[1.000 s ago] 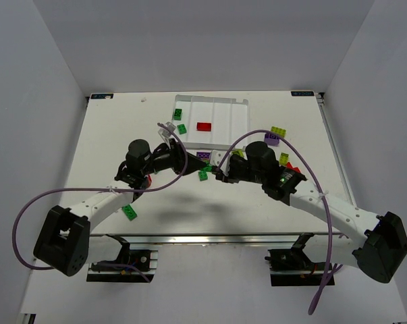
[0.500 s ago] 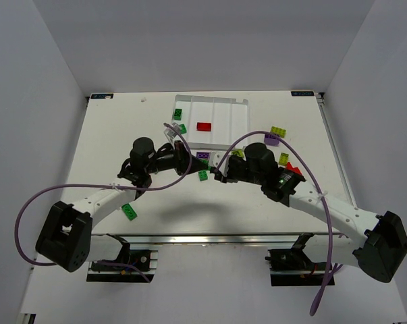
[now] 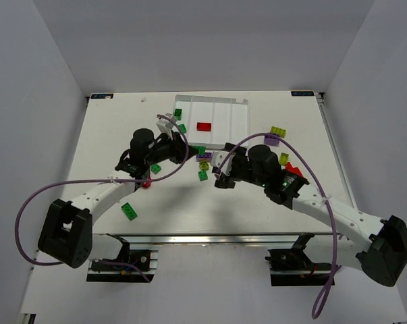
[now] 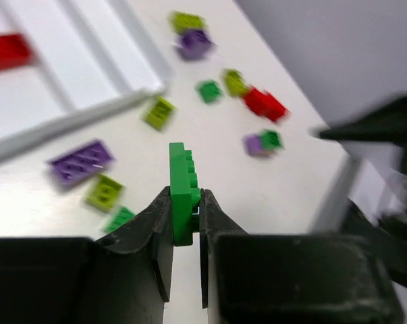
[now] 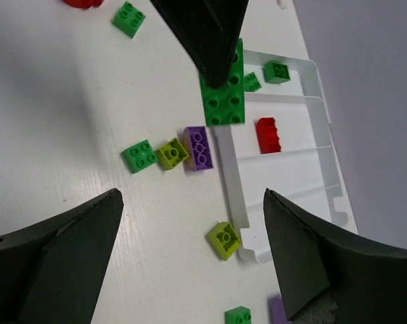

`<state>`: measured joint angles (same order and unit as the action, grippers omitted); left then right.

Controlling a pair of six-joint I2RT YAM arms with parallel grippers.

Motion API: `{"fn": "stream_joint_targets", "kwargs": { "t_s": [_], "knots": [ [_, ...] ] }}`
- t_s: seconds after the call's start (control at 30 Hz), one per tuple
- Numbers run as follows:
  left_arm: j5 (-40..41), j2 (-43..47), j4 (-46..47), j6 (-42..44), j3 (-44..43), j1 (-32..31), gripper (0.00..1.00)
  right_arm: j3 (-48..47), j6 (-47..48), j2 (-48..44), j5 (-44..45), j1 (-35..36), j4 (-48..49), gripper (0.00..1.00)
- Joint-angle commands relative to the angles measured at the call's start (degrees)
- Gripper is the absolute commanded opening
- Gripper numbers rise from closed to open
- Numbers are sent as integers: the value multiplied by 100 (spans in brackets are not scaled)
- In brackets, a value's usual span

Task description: Sort the legos into containers by color

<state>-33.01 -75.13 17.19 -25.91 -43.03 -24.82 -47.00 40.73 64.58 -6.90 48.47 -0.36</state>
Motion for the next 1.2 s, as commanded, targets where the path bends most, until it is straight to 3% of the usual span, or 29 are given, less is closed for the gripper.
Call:
{"fn": "stream_joint_targets", "kwargs": {
  "t_s": [0.0,0.17,0.23,0.27,0.3,0.33,0.37,0.57,0.8,1.0,1.13,1.17],
  "knots": [
    [1687,-263,-636,648,-573,82,0,24,5,-462,277,-48,291,89],
    [2869,-1212,-1252,1070,-1628,82,0,209,5,-902,162,-74,352,89],
    [3222,-1799,-1315,1106,-2180,109,0,270,14,-1008,92,-83,344,80],
    [3423,-2003,-1384,1114,-2375,126,0,262,-4,-1069,66,-83,318,71],
    [3520,-2214,-1446,1115,-2586,152,0,253,-56,-1105,48,-92,300,33],
    [3634,-2434,-1516,1193,-3067,161,0,270,-170,-1149,57,-101,352,10],
    [3775,-2854,-1682,1237,-3324,162,0,297,-232,-1184,57,-144,422,0],
    [4320,-4017,-2201,1413,-4975,223,0,411,-434,-1299,-13,-189,634,0],
    [4646,-4729,-2325,1686,-5681,276,0,446,-470,-1290,-40,-215,695,0],
    [4304,-5213,-2677,1800,-6095,337,0,482,-478,-1228,-66,-241,722,0],
    [4075,-5205,-2633,1774,-6016,364,16,482,-470,-1202,-84,-259,713,0],
    [4127,-5204,-2668,1774,-6007,372,35,482,-470,-1210,-119,-268,713,0]
  ]
}}
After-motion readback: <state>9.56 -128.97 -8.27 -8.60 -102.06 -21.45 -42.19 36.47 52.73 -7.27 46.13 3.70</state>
